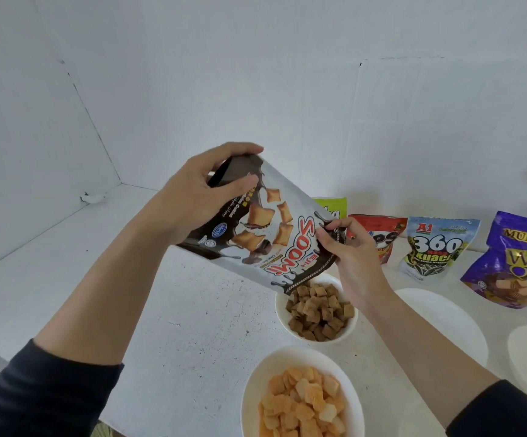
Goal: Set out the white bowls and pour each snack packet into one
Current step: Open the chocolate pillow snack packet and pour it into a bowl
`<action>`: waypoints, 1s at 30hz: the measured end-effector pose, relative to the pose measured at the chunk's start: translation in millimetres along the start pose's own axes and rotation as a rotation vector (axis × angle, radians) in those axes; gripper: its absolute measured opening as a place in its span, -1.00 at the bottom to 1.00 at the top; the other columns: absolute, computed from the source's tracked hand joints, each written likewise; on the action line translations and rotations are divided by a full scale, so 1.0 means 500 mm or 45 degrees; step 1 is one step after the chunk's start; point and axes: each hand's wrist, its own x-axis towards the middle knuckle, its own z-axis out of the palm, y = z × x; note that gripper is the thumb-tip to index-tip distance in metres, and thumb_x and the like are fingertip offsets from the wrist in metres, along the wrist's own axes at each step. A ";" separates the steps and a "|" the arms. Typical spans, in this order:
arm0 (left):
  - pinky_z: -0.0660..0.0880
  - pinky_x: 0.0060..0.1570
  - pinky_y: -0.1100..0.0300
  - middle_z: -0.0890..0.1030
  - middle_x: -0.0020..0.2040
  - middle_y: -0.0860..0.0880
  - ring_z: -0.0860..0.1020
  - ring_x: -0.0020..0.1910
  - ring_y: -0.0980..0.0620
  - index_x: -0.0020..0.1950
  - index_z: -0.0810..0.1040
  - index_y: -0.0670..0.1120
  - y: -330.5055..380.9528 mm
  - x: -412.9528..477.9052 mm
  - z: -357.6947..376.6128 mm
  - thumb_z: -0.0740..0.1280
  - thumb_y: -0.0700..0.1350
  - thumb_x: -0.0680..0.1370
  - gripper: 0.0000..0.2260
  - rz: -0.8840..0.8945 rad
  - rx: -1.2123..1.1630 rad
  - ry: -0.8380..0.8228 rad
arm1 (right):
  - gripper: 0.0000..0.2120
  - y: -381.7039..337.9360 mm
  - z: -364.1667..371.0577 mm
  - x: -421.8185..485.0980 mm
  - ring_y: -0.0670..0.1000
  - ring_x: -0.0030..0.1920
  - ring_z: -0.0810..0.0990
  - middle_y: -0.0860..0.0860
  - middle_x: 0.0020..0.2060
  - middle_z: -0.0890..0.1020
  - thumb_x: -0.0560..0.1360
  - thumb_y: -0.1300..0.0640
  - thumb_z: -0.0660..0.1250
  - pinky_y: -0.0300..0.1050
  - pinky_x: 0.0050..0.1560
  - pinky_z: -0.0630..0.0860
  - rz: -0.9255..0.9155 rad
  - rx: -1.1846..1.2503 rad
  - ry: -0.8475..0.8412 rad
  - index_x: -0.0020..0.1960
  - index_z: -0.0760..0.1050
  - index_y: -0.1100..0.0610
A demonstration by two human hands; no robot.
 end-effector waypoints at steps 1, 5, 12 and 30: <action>0.66 -0.20 0.20 0.66 0.10 0.10 0.71 0.01 0.07 0.33 0.54 0.26 0.015 0.002 -0.004 0.41 -0.08 0.60 -0.64 0.045 0.033 -0.038 | -0.79 -0.006 0.000 0.000 0.17 0.03 0.67 0.22 0.10 0.63 0.38 0.22 0.49 -0.05 -0.07 0.62 -0.019 0.027 -0.002 -0.06 0.49 0.19; 0.67 -0.16 0.21 0.64 0.13 0.08 0.69 0.04 0.13 0.41 0.43 0.31 0.048 0.015 -0.001 0.43 -0.09 0.60 -0.53 0.156 0.166 -0.157 | -0.85 -0.004 -0.010 -0.005 0.11 -0.02 0.65 0.18 0.07 0.64 0.44 0.22 0.45 -0.07 -0.12 0.60 0.003 0.114 -0.002 -0.10 0.47 0.15; 0.55 -0.12 0.44 0.64 0.06 0.35 0.61 0.04 0.36 0.24 0.61 0.18 -0.023 0.029 0.075 0.36 -0.13 0.64 -0.74 0.243 0.413 -0.113 | -0.81 0.054 -0.044 -0.029 0.02 -0.18 0.67 0.04 -0.15 0.70 0.54 0.31 0.38 -0.05 -0.12 0.53 0.208 0.105 0.145 -0.17 0.43 0.12; 0.67 -0.03 -0.08 0.69 -0.01 0.15 0.69 -0.03 0.03 0.13 0.60 0.14 -0.141 -0.048 0.076 0.45 -0.20 0.57 -0.75 0.093 0.146 0.294 | -0.52 0.038 -0.002 -0.015 0.16 0.03 0.71 0.15 0.09 0.68 0.29 0.15 0.61 0.07 -0.04 0.65 0.182 -0.197 0.163 0.06 0.41 0.11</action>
